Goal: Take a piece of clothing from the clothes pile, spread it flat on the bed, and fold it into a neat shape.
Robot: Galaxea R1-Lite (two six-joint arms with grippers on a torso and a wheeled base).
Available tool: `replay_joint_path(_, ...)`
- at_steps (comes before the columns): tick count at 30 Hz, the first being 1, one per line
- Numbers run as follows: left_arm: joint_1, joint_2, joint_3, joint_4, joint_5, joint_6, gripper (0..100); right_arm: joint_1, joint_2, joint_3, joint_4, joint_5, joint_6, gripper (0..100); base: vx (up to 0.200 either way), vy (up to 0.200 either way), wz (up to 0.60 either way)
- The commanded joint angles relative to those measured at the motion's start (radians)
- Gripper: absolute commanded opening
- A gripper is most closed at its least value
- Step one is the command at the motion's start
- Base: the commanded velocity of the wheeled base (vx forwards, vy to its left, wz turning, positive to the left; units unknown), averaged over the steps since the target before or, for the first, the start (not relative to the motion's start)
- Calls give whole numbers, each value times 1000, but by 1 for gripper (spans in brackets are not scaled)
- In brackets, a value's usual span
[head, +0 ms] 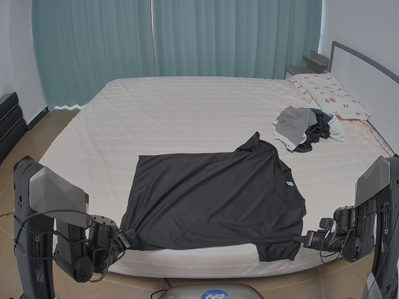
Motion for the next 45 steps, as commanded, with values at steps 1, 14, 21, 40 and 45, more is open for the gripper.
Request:
replay_joint_path(1,43,-11,33,-51,-13,16,100,-24,-30,17,-12,4,4,0,0,0,0)
replay_joint_path(14,80,53,-107,-57,-145,13,100,-84,-68,19,-12,1,7,0,0,0,0)
replay_joint_path(21,83,55,-93,-57,-147,10,100,-150,-93,5,-11,7,6,0,0,0,0)
replay_joint_path(40,-65,47,-24,-59,-157,-75,100,-151,-85,-1,-11,12,6,0,0,0,0)
replay_joint_path(45,-98,49,-24,-59,-162,-61,100,-150,-87,-1,-11,12,7,0,0,0,0)
